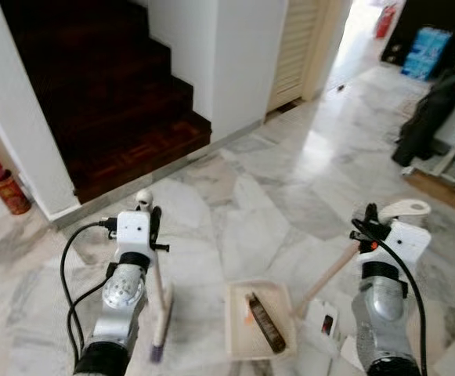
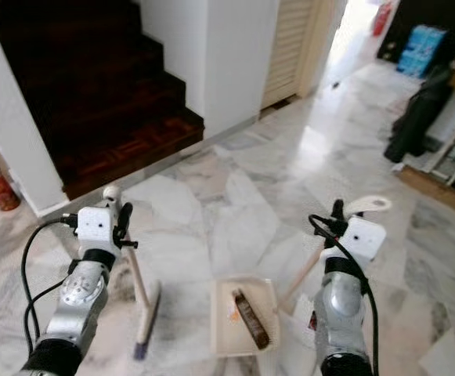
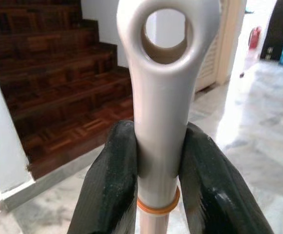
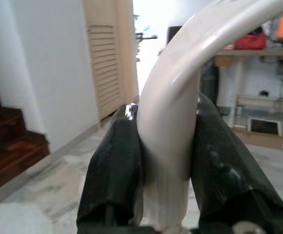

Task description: Sweep floor

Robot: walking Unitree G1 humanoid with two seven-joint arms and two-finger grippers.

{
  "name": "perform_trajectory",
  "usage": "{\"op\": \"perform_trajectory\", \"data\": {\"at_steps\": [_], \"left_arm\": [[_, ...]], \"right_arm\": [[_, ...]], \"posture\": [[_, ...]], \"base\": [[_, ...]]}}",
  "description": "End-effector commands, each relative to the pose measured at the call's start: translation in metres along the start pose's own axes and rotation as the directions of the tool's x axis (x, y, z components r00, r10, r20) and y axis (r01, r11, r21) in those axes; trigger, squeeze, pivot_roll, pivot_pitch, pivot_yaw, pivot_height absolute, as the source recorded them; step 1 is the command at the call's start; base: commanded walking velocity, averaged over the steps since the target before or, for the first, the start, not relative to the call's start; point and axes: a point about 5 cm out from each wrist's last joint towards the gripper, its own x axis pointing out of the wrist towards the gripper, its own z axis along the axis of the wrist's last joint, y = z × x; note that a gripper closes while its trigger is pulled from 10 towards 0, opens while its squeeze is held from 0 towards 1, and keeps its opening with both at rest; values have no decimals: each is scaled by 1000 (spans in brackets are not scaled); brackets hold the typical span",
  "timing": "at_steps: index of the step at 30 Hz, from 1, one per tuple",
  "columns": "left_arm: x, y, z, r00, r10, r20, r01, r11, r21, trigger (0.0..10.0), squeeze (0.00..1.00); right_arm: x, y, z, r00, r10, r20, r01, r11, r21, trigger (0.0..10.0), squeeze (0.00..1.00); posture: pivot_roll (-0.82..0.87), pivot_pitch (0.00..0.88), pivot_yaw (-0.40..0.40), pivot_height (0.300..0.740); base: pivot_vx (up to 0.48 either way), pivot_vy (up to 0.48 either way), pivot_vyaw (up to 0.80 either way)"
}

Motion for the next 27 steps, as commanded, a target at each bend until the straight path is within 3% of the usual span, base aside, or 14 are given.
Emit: {"op": "perform_trajectory", "data": {"at_steps": [1,7,23,27], "left_arm": [[4,6,10,999,17,43,-18,1000,20,10000,0],[3,5,10,999,15,40,-16,1000,17,10000,0],[6,6,11,999,7,39,-8,1000,26,10000,0],[6,5,12,999,3,40,-4,1000,27,10000,0]], "right_arm": [[7,10,14,997,25,73,-26,999,18,10000,0],[7,10,13,997,25,69,-27,999,26,10000,0],[5,15,11,998,32,58,-36,997,72,10000,0],[5,16,11,997,38,60,-40,998,45,10000,0]], "posture": [[201,0,-80,740],[204,0,-83,740],[208,0,-71,740],[209,0,-69,740]], "base": [[0,371,800],[0,374,601],[0,375,0],[0,374,0]]}}
